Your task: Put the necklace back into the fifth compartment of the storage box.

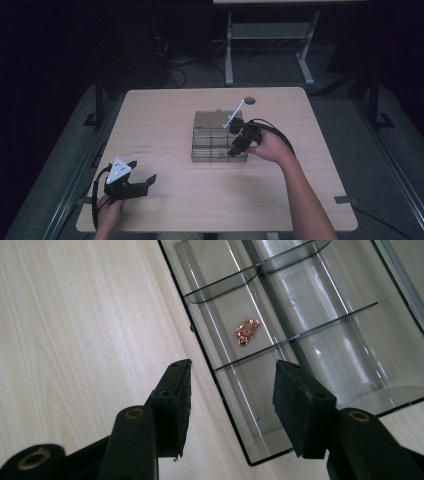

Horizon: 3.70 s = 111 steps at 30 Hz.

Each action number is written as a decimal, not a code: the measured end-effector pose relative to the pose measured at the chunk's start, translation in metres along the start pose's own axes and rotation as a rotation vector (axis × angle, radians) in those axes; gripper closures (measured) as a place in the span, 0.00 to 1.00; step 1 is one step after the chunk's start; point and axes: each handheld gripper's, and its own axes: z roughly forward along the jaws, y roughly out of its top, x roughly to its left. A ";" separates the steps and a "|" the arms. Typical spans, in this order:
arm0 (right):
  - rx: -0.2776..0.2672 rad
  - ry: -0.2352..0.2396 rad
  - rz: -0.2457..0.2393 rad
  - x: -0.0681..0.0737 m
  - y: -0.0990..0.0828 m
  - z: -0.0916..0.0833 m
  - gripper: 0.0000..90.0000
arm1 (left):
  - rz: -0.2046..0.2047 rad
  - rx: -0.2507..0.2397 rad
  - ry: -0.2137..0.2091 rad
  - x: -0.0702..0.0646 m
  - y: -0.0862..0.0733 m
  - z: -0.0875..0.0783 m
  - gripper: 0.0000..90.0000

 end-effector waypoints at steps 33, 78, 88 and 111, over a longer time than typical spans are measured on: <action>-0.016 -0.027 0.016 0.013 -0.035 -0.015 0.42 | 0.014 0.009 0.004 0.000 0.000 0.000 0.14; -0.050 -0.031 0.046 0.035 -0.095 -0.005 0.36 | 0.018 0.008 0.003 -0.004 0.000 0.001 0.14; -0.054 -0.028 0.082 0.038 -0.116 -0.001 0.35 | 0.016 0.008 0.003 -0.005 -0.001 0.001 0.14; -0.106 -0.039 0.146 0.056 -0.166 0.005 0.35 | 0.028 0.004 0.000 -0.010 0.000 0.002 0.14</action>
